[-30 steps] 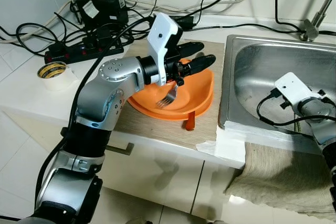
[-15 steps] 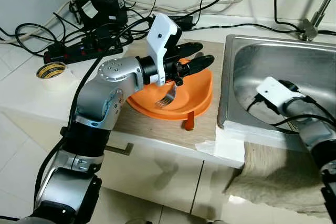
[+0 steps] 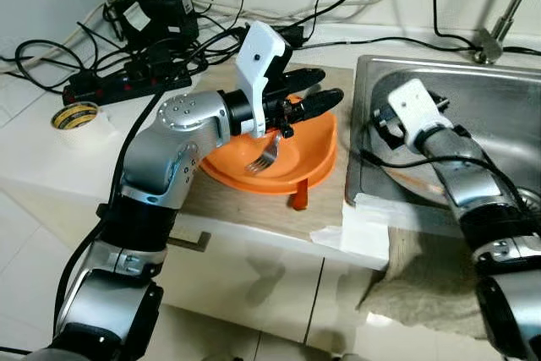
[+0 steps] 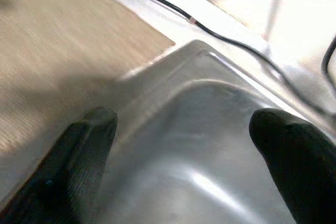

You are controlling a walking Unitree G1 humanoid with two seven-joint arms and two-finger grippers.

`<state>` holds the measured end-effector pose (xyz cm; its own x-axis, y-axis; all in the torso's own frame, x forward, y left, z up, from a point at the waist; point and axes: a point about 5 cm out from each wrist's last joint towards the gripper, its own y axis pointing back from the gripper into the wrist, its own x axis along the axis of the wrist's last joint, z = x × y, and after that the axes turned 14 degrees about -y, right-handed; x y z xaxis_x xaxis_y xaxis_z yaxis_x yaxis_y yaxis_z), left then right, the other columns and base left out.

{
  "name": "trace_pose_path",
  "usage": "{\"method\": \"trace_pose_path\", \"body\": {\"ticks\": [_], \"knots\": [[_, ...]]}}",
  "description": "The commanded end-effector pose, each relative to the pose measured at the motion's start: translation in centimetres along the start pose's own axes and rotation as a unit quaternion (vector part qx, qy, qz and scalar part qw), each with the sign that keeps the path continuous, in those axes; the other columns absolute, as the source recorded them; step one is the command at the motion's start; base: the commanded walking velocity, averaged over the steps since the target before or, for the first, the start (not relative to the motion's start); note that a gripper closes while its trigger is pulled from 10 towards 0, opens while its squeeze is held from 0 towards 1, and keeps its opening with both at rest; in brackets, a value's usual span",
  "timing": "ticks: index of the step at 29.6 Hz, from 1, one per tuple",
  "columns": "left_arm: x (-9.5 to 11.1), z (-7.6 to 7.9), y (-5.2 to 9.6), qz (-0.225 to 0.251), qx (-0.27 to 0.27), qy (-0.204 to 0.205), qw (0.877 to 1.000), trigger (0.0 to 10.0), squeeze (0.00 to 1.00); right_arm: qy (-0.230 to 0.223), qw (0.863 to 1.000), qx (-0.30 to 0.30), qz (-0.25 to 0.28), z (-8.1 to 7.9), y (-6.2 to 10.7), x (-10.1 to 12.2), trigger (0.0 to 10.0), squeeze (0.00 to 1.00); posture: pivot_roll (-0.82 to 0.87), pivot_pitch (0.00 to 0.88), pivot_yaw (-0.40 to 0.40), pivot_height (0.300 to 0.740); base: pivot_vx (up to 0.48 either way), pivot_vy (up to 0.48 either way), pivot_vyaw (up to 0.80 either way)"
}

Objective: Kitchen organization

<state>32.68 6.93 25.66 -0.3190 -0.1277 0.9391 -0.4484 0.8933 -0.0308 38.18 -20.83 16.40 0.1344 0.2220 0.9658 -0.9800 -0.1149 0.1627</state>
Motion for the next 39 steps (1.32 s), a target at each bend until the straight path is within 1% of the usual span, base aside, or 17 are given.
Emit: {"method": "trace_pose_path", "body": {"ticks": [1, 8, 9, 10, 11, 18, 22, 24, 26, 27, 28, 29, 30, 31, 32, 35, 39], "knots": [[0.3, -0.2, 0.0, -0.002, 0.002, -0.012, 1.0, 10.0, 0.13, -0.047, 0.999, -0.004, 0.003, 0.3, -0.1, 0.5, 10.0, 1.0, -0.03, 0.0, 0.081, 0.74, 0.0, 0.0, 0.0], [0.2, -0.3, 0.0, -0.006, 0.006, -0.024, 1.0, 10.0, 0.13, -0.161, 0.986, -0.002, 0.038, 0.1, 0.0, 1.8, 10.0, 1.0, -0.03, 0.0, 0.083, 0.74, 0.0, 0.0, 0.0], [0.2, -0.4, 0.0, -0.007, 0.009, -0.024, 1.0, 10.0, 0.11, -0.168, 0.985, -0.003, 0.042, 0.2, 0.1, 1.9, 10.0, 0.49, -0.03, 0.0, 0.086, 0.74, 0.0, 0.0, 0.0], [0.1, -0.4, 0.0, -0.008, 0.01, -0.024, 1.0, 10.0, 0.0, -0.173, 0.984, -0.003, 0.043, 0.2, 0.1, 2.0, 10.0, 0.0, -0.03, 0.0, 0.085, 0.74, 0.0, 0.0, 0.0], [0.0, -0.4, 0.0, -0.01, 0.016, -0.024, 1.0, 10.0, 0.0, -0.205, 0.976, -0.011, 0.066, 0.4, 0.4, 2.6, 10.0, 0.0, -0.03, 0.0, 0.087, 0.74, 0.0, 0.0, 0.0], [-0.2, -0.6, 0.1, -0.013, 0.028, -0.025, 0.999, 10.0, 0.0, -0.249, 0.962, -0.015, 0.113, 0.8, 1.2, 4.1, 10.0, 0.0, -0.03, 0.0, 0.086, 0.74, 0.0, 0.0, 0.0], [-0.5, -1.0, 0.3, -0.022, 0.045, -0.027, 0.998, 10.0, 0.0, -0.317, 0.938, 0.004, 0.138, 0.5, 2.1, 5.4, 10.0, 0.0, -0.03, 0.0, 0.084, 0.74, 0.0, 0.0, 0.0], [-0.9, -1.4, 0.5, -0.029, 0.06, -0.025, 0.997, 10.0, 0.0, -0.331, 0.934, 0.013, 0.137, 0.1, 2.3, 5.5, 10.0, 0.0, -0.03, 0.0, 0.085, 0.74, 0.0, 0.0, 0.0], [-1.3, -2.4, 0.7, -0.031, 0.111, -0.007, 0.993, 10.0, 0.0, -0.331, 0.934, 0.02, 0.134, -0.5, 2.6, 5.3, 10.0, 0.0, -0.04, 0.0, 0.083, 0.74, 0.0, 0.0, 0.0], [-1.6, -3.3, 0.9, -0.033, 0.151, 0.007, 0.988, 10.0, 0.0, -0.332, 0.934, 0.022, 0.131, -0.8, 2.9, 5.1, 10.0, 0.0, -0.04, 0.0, 0.079, 0.74, 0.0, 0.0, 0.0], [-2.1, -4.4, 1.4, -0.036, 0.203, 0.026, 0.978, 10.0, 0.0, -0.333, 0.934, 0.022, 0.13, -1.2, 3.1, 4.9, 10.0, 0.0, -0.04, 0.0, 0.078, 0.74, 0.0, 0.0, 0.0], [-2.1, -4.4, 1.4, -0.036, 0.203, 0.026, 0.978, 10.0, 0.0, -0.333, 0.934, 0.022, 0.13, -1.2, 3.1, 4.9, 10.0, 0.0, -0.04, 0.0, 0.078, 0.74, 0.0, 0.0, 0.0], [-2.3, -4.8, 1.6, -0.037, 0.219, 0.033, 0.974, 10.0, 0.51, -0.332, 0.934, 0.021, 0.131, -1.3, 3.2, 4.9, 10.0, 0.0, -0.04, 0.0, 0.078, 0.74, 0.0, 0.0, 0.0], [-2.4, -5.0, 1.9, -0.039, 0.231, 0.035, 0.972, 10.0, 0.51, -0.331, 0.934, 0.02, 0.132, -1.3, 3.4, 4.9, 10.0, 0.0, -0.04, 0.0, 0.076, 0.74, 0.0, 0.0, 0.0], [-2.6, -4.9, 2.1, -0.042, 0.232, 0.037, 0.971, 10.0, 1.0, -0.326, 0.936, 0.02, 0.134, -1.4, 3.5, 5.0, 10.0, 0.0, -0.04, 0.0, 0.073, 0.74, 0.0, 0.0, 0.0], [-2.7, -4.6, 2.2, -0.047, 0.222, 0.036, 0.973, 10.0, 1.0, -0.306, 0.942, 0.02, 0.136, -1.4, 3.9, 5.3, 10.0, 0.0, -0.04, 0.0, 0.072, 0.74, 0.0, 0.0, 0.0], [-3.1, -4.3, 2.2, -0.058, 0.211, 0.034, 0.975, 10.0, 1.0, -0.296, 0.944, 0.018, 0.143, -1.3, 4.2, 5.8, 10.0, 0.0, -0.04, 0.0, 0.075, 0.74, 0.0, 0.0, 0.0]]}}
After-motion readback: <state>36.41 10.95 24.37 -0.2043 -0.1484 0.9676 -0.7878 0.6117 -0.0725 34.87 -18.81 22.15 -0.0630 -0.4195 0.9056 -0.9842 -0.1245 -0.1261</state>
